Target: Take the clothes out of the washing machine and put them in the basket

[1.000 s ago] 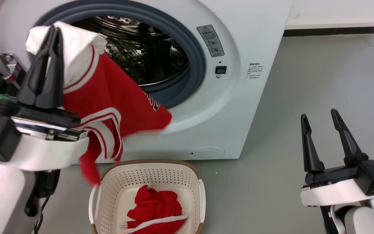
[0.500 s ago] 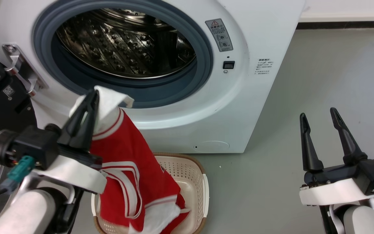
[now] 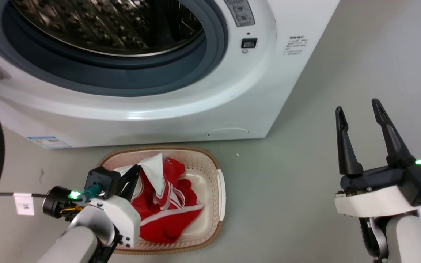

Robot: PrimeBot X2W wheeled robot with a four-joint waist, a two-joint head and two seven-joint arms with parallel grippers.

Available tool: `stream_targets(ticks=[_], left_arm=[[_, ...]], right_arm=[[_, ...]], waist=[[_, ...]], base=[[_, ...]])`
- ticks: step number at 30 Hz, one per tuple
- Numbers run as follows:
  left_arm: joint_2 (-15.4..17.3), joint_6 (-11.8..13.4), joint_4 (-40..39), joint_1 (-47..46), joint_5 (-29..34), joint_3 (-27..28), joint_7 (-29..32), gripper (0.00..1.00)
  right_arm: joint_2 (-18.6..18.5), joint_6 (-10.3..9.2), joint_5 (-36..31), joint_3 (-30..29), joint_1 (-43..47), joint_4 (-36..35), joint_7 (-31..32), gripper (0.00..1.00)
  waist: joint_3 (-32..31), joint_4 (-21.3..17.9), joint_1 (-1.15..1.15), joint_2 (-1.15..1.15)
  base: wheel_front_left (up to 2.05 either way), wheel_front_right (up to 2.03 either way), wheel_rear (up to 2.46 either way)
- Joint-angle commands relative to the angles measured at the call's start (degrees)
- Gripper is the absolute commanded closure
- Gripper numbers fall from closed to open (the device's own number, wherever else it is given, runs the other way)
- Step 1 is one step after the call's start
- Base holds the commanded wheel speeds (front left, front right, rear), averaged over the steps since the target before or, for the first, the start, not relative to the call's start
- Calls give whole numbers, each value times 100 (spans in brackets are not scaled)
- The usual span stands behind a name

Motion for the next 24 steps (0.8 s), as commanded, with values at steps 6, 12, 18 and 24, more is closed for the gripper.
stream_targets(ticks=[6,12,18,24], left_arm=[[-348,-400,1541,-826,52,-106,-230,100],[-562,-664,2888,-1496,80,-126,-423,100],[-657,-798,4087,-1999,67,-93,-590,100],[-803,-905,5116,-2275,-105,22,-765,100]], right_arm=[[8,-6,-23,99,-370,-136,-13,0],[8,-6,77,85,-512,-252,-13,0],[10,-6,217,31,-577,-328,-13,0],[10,-6,290,120,-630,-372,-13,0]], waist=[[871,-425,-1,0],[1430,-785,-1,0],[1853,-1090,-1,0],[2055,-1303,-1,0]], base=[[0,0,0],[0,0,0],[0,0,0],[0,0,0]])
